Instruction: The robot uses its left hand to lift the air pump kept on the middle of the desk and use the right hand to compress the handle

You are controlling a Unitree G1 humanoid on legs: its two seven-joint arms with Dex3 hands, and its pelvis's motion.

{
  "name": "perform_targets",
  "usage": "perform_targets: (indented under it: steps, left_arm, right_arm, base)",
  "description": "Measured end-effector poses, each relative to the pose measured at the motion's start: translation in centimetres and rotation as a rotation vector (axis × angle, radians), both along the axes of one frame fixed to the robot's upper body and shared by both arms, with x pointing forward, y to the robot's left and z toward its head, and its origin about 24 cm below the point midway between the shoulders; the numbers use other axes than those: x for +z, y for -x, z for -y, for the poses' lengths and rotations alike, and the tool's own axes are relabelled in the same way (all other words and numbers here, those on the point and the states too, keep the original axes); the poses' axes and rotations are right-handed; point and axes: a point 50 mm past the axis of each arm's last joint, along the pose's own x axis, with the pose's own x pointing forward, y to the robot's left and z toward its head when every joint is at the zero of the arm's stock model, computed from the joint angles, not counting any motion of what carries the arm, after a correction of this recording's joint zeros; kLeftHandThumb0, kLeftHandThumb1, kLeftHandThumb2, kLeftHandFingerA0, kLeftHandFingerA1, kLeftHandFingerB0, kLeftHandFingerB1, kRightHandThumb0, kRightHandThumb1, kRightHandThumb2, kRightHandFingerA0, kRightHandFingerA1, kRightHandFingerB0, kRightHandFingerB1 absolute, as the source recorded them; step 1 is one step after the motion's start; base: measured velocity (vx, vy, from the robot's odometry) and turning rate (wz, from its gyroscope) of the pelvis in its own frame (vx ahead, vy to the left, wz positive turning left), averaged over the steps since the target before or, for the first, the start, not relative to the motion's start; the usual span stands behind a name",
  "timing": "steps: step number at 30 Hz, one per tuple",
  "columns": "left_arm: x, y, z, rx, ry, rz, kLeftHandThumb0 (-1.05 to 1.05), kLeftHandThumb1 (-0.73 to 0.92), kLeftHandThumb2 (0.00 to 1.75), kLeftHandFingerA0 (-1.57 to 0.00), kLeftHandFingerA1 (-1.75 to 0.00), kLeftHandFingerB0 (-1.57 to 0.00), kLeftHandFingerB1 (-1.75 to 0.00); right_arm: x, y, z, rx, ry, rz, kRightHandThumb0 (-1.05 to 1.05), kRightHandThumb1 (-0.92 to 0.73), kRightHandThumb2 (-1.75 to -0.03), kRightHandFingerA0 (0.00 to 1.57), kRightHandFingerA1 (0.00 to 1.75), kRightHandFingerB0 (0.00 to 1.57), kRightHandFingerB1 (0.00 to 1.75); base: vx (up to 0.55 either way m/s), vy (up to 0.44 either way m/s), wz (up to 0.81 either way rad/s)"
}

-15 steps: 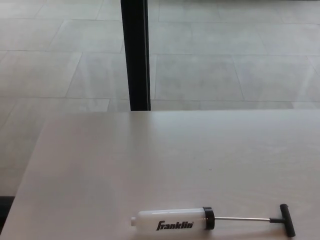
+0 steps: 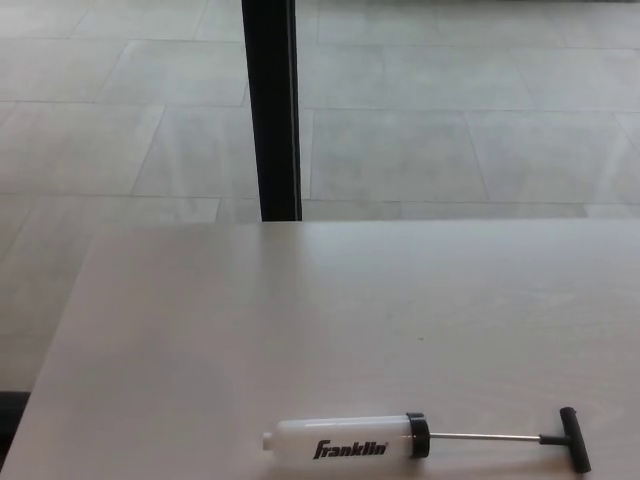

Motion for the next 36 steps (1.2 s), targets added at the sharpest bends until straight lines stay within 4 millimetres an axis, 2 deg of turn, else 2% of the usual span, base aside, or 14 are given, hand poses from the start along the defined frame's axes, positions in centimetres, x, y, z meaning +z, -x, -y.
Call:
perform_targets:
  steps: [3, 4, 5, 9, 10, 12, 14, 15, 20, 21, 23, 25, 26, 36]
  left_arm:
    - [2.3, -4.6, -0.6, -0.095, -0.083, 0.101, -0.60, 0.70, 0.61, -0.54, -0.47, -0.47, -0.42]
    - [3.2, -6.4, -0.6, -0.135, -0.116, 0.139, -0.62, 0.71, 0.61, -0.52, -0.47, -0.48, -0.41]
    - [3.8, -7.3, -0.6, -0.158, -0.138, 0.161, -0.64, 0.70, 0.61, -0.58, -0.47, -0.53, -0.42]
    - [6.5, -11.4, 0.2, -0.276, -0.236, 0.264, -0.60, 0.72, 0.61, -0.53, -0.48, -0.51, -0.43]
    - [7.0, -12.1, 0.4, -0.298, -0.252, 0.283, -0.58, 0.73, 0.62, -0.51, -0.49, -0.49, -0.42]
    - [8.3, -13.8, 1.2, -0.355, -0.294, 0.329, -0.50, 0.75, 0.61, -0.52, -0.52, -0.49, -0.45]
    - [9.2, -15.4, 2.1, -0.405, -0.325, 0.373, -0.50, 0.60, 0.99, -0.49, -0.65, -0.39, -0.57]
    - [9.5, -15.9, 2.5, -0.425, -0.334, 0.387, -0.47, 0.74, 0.61, -0.52, -0.53, -0.50, -0.47]
    - [10.4, -19.8, 6.6, -0.571, -0.366, 0.486, -0.53, 0.70, 0.61, -0.60, -0.57, -0.55, -0.47]
    - [10.5, -20.5, 7.5, -0.602, -0.369, 0.504, -0.47, 0.53, 0.96, -0.59, -0.71, -0.45, -0.59]
    - [10.7, -21.8, 9.6, -0.670, -0.373, 0.531, -0.50, 0.67, 0.60, -0.66, -0.77, -0.58, -0.50]
    - [10.7, -23.2, 12.2, -0.752, -0.377, 0.556, -0.50, 0.51, 0.94, -0.79, -0.88, -0.50, -0.63]
    - [10.8, -23.8, 13.5, -0.795, -0.380, 0.564, -0.54, 0.65, 0.60, -0.67, -0.76, -0.55, -0.52]
    - [10.7, -27.2, 26.3, -1.170, -0.376, 0.625, -0.57, 0.65, 0.59, -0.57, -0.57, -0.56, -0.51]
  right_arm:
    - [2.9, -2.6, -0.1, 0.046, 0.089, 0.094, -0.79, -0.88, -0.67, 0.45, 0.54, 0.34, 0.32]
    - [3.8, -3.5, -0.3, 0.063, 0.118, 0.128, -0.78, -0.71, -1.06, 0.44, 0.64, 0.32, 0.49]
    - [4.3, -4.0, -0.4, 0.073, 0.133, 0.147, -0.76, -0.86, -0.67, 0.46, 0.52, 0.40, 0.33]
    - [6.1, -5.9, -1.2, 0.125, 0.183, 0.209, -0.74, -0.68, -1.04, 0.40, 0.58, 0.32, 0.49]
    - [6.3, -6.3, -1.4, 0.135, 0.191, 0.220, -0.76, -0.86, -0.67, 0.42, 0.46, 0.32, 0.31]
    - [6.9, -7.2, -2.0, 0.167, 0.210, 0.242, -0.71, -0.73, -1.02, 0.27, 0.52, 0.08, 0.41]
    - [7.2, -7.9, -2.6, 0.196, 0.223, 0.252, -0.73, -0.90, -0.68, 0.34, 0.40, 0.16, 0.26]
    - [7.2, -8.2, -2.8, 0.206, 0.226, 0.255, -0.73, -0.90, -0.67, 0.32, 0.40, 0.14, 0.27]
    - [7.0, -10.4, -5.2, 0.304, 0.235, 0.272, -0.73, -0.73, -1.06, 0.21, 0.53, 0.06, 0.39]
    - [6.9, -10.8, -5.7, 0.326, 0.236, 0.274, -0.75, -0.73, -1.06, 0.21, 0.53, 0.06, 0.41]
    - [6.9, -11.6, -6.8, 0.375, 0.243, 0.278, -0.78, -0.90, -0.67, 0.29, 0.46, 0.17, 0.29]
    - [6.9, -12.5, -8.2, 0.434, 0.250, 0.283, -0.80, -0.91, -0.67, 0.28, 0.50, 0.19, 0.29]
    - [6.9, -12.9, -8.9, 0.465, 0.255, 0.284, -0.80, -0.92, -0.69, 0.27, 0.50, 0.19, 0.31]
    - [6.8, -15.7, -14.5, 0.692, 0.282, 0.281, -0.68, -0.92, -0.69, 0.16, 0.48, 0.23, 0.34]
  base:
    - [0.00, 0.000, 0.00]
    - [0.00, 0.000, 0.00]
    - [0.00, 0.000, 0.00]
    - [0.00, 0.000, 0.00]
    - [0.00, 0.000, 0.00]
    - [0.00, 0.000, 0.00]
    - [0.00, 0.000, 0.00]
    - [0.00, 0.000, 0.00]
    - [0.00, 0.000, 0.00]
    - [0.00, 0.000, 0.00]
    - [0.00, 0.000, 0.00]
    - [0.00, 0.000, 0.00]
    - [0.00, 0.000, 0.00]
    - [0.00, 0.000, 0.00]
